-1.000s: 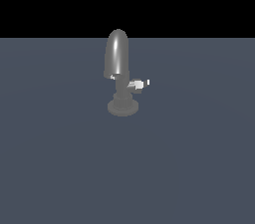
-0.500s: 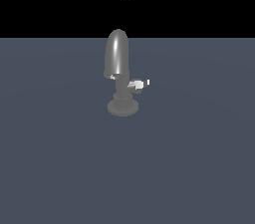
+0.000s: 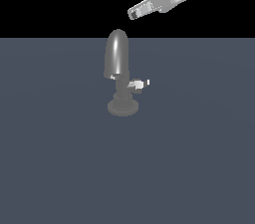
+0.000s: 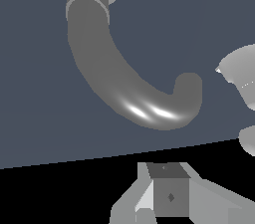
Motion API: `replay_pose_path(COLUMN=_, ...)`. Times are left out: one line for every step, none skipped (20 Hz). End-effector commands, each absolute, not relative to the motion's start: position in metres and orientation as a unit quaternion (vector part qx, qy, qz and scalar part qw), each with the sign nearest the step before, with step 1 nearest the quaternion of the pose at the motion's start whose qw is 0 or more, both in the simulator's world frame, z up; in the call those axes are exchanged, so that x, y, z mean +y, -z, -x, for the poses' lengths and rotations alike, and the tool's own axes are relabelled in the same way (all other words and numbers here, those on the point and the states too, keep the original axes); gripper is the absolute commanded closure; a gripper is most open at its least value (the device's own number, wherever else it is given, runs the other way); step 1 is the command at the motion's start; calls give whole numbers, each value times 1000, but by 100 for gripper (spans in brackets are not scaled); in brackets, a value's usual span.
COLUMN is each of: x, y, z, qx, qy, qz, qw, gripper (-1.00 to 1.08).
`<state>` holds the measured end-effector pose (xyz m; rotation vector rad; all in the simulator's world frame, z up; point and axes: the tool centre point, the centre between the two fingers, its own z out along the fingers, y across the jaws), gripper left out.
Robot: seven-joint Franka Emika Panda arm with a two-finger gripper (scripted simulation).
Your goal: Turn on the faucet by rotating a designated handle.
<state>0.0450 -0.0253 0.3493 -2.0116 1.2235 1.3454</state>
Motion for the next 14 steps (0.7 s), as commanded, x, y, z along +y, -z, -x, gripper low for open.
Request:
replay_pose_path(x=-30, y=-336, z=-52, qx=455, qy=-502, qz=701, qw=221, gripper=108)
replay_pose_path(x=-32, y=-331, z=-54, qx=461, qy=-509, qz=692, qw=224, gripper=108)
replay_pose_path(x=-33, y=-326, z=-56, qx=467, qy=-515, qz=682, qw=227, gripper=108)
replay_pose_path(x=-35, y=-321, z=-58, qx=472, qy=-522, qz=673, qw=230, gripper=108)
replay_pose_path(x=-37, y=-316, z=-60, qx=477, qy=-528, qz=663, qw=232, gripper=108)
replay_pose_path(x=-38, y=-310, z=-62, qx=482, qy=-533, qz=654, qw=235, gripper=108)
replay_pose_path(x=-40, y=-305, z=-63, qx=487, qy=-539, qz=645, qw=238, gripper=108)
replay_pose_path(x=-41, y=-300, z=-65, qx=492, qy=-545, qz=636, qw=240, gripper=108)
replay_pose_path(x=-43, y=-295, z=-66, qx=497, qy=-550, qz=626, qw=243, gripper=108)
replay_pose_path(x=-45, y=-290, z=-67, qx=501, qy=-556, qz=616, qw=245, gripper=108)
replay_pose_path(x=-46, y=-284, z=-68, qx=506, qy=-561, qz=607, qw=247, gripper=108)
replay_pose_path(x=-47, y=-279, z=-69, qx=511, qy=-566, qz=596, qw=250, gripper=108)
replay_pose_path(x=-49, y=-273, z=-70, qx=516, qy=-572, qz=586, qw=252, gripper=108)
replay_pose_path(x=-50, y=-268, z=-71, qx=520, qy=-577, qz=576, qw=255, gripper=108)
